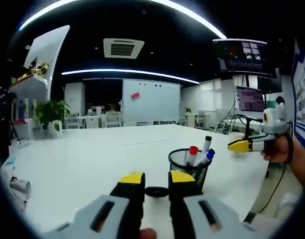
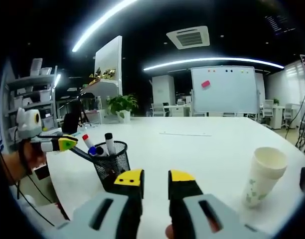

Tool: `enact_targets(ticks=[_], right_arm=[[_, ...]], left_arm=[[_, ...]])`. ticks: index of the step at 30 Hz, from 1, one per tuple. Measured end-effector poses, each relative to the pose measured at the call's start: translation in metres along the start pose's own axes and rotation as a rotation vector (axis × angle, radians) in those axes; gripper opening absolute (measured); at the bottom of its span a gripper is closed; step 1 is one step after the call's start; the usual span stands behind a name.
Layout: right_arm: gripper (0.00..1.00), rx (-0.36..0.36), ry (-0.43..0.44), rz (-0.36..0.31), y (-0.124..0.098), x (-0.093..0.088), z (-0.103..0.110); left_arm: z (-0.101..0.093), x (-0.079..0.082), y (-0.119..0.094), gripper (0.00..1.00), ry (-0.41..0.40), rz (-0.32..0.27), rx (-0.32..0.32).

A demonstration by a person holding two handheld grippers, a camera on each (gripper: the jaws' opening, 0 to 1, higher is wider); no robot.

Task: Place the scattered laser pointers and whiteboard markers into the pen holder and stack the scattered paper cups together

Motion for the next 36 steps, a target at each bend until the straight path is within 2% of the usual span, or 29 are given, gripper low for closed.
enact_targets(ticks=[16, 36], right_arm=[[0.20, -0.018, 0.008, 0.002, -0.004, -0.002, -0.005], [0.20, -0.015, 0.008, 0.001, -0.005, -0.003, -0.005]], left_arm=[[0.017, 0.015, 0.000, 0.19, 0.016, -0.007, 0.041], [0.009, 0.036, 0.007, 0.18, 0.041, -0.039, -0.003]])
Point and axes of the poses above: the point that each gripper's makers call its tool centre point, and the gripper's own axes: y roughly forward along the fingers, z roughly to its left, x roughly out of its top, the point moved 3 cm from there along -y, roughly backward along the fingers, and after that the axes turned 5 degrees about -z, right-handed, at the moved point
